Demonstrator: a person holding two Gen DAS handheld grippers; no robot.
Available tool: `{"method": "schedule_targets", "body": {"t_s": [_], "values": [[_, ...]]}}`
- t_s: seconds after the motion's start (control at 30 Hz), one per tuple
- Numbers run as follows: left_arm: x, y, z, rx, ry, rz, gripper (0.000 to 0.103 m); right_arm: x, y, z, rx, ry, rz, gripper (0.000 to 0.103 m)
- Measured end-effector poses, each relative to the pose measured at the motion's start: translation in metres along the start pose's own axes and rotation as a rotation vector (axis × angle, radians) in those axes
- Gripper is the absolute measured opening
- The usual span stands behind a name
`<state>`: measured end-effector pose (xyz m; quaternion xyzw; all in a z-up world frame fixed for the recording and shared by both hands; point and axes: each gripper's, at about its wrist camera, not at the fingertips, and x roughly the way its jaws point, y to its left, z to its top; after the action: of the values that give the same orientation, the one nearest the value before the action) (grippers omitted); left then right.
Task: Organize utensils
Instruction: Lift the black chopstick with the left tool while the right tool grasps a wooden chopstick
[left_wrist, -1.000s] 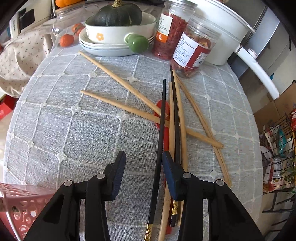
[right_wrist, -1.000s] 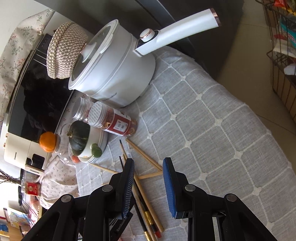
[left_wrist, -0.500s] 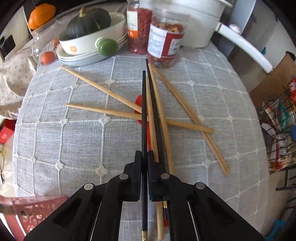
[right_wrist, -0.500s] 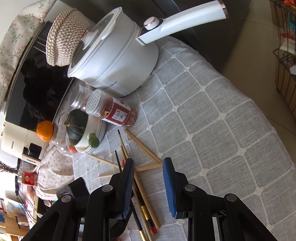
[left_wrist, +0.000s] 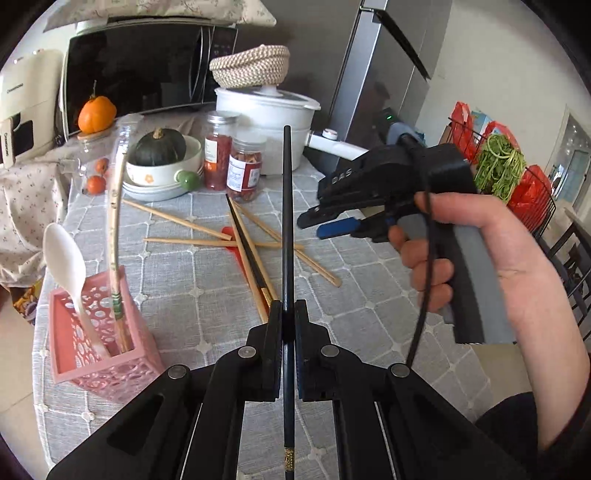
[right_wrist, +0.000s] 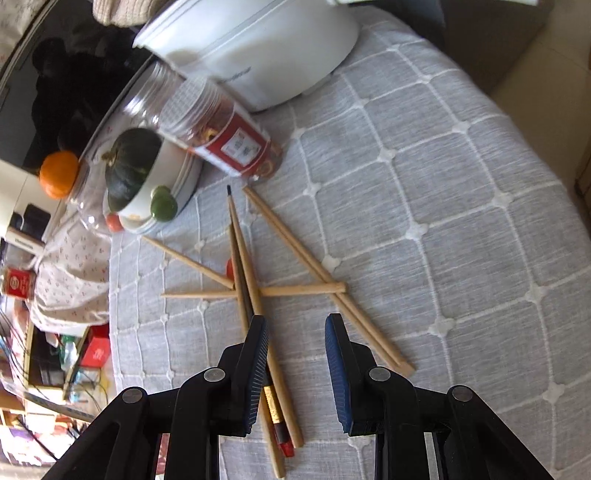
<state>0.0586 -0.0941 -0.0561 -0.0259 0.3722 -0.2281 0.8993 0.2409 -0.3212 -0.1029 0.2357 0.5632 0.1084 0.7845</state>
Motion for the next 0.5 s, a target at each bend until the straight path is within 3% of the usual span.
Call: {"method": "schedule_targets", "body": {"t_s": [0.1,0.17,0.4,0.5], "values": [[-0.007,0.015,-0.009,-0.046,-0.046,-0.046,0.005,0.03,0.009,-0.003,-0.029,0.046,0.048,0.028],[-0.007,0.023,-0.007,-0.086,-0.034,-0.083,0.005,0.044,0.014,-0.005,-0.06,0.051,0.022,0.026],[-0.025,0.026,-0.004,-0.063,-0.076,-0.121,0.005,0.068,0.022,-0.001,-0.139,0.016,-0.033,0.026],[-0.028,0.026,-0.005,-0.055,-0.082,-0.126,0.005,0.073,0.022,0.002,-0.144,-0.007,-0.005,0.026]]}}
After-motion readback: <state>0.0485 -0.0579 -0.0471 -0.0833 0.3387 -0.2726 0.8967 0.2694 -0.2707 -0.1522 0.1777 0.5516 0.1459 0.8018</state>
